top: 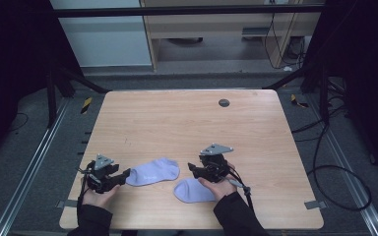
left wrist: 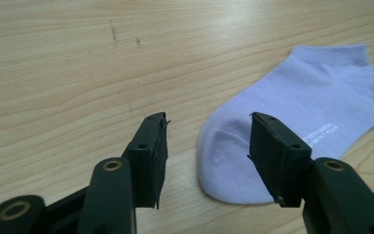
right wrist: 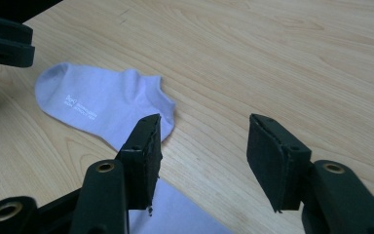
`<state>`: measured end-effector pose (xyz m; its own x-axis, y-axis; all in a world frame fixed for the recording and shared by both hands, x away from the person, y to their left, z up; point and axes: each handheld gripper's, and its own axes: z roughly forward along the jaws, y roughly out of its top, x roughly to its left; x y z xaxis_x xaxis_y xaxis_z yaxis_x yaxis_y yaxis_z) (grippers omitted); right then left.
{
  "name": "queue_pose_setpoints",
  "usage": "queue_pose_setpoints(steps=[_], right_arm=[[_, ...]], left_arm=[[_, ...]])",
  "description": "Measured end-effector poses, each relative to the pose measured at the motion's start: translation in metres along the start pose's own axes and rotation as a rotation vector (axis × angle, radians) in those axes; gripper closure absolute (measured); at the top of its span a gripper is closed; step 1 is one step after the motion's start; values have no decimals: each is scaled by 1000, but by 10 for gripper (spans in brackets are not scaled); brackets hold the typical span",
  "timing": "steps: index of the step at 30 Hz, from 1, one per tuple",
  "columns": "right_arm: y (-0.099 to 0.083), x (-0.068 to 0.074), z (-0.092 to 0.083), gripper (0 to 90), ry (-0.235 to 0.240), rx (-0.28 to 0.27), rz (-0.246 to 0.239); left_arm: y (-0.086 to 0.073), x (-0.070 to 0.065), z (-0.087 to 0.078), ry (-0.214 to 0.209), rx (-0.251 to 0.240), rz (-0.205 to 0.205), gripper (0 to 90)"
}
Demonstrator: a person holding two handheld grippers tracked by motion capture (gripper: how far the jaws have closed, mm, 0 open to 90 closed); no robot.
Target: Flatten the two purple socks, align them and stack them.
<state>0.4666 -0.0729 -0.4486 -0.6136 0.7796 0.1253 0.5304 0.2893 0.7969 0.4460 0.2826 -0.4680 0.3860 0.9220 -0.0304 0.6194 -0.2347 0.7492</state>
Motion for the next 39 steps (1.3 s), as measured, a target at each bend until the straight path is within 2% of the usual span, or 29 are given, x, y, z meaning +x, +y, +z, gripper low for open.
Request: queue_pose_setpoints(steps=[7,11,19,25,30,35,39], right_arm=[[5,4,20,481,0,8,20],[7,8,32,494,-4,34,13],[8,20,60,553,4,79,-6],[6,27,76,586,-7,108,-21],[3,29,87,623,-10,125,-23],[2,31,91,664,-17,129,-29],[1,33,93,735,-17,136,-36]], left_arm=[[-2,6,5,22,12,-17,509],[-4,8,9,28,30,-1,521],[-6,3,17,17,72,32,553],[-9,3,22,12,110,38,647],[-9,1,23,-1,115,34,723],[-8,-2,24,-8,124,36,796],[-7,-3,24,-15,131,43,852]])
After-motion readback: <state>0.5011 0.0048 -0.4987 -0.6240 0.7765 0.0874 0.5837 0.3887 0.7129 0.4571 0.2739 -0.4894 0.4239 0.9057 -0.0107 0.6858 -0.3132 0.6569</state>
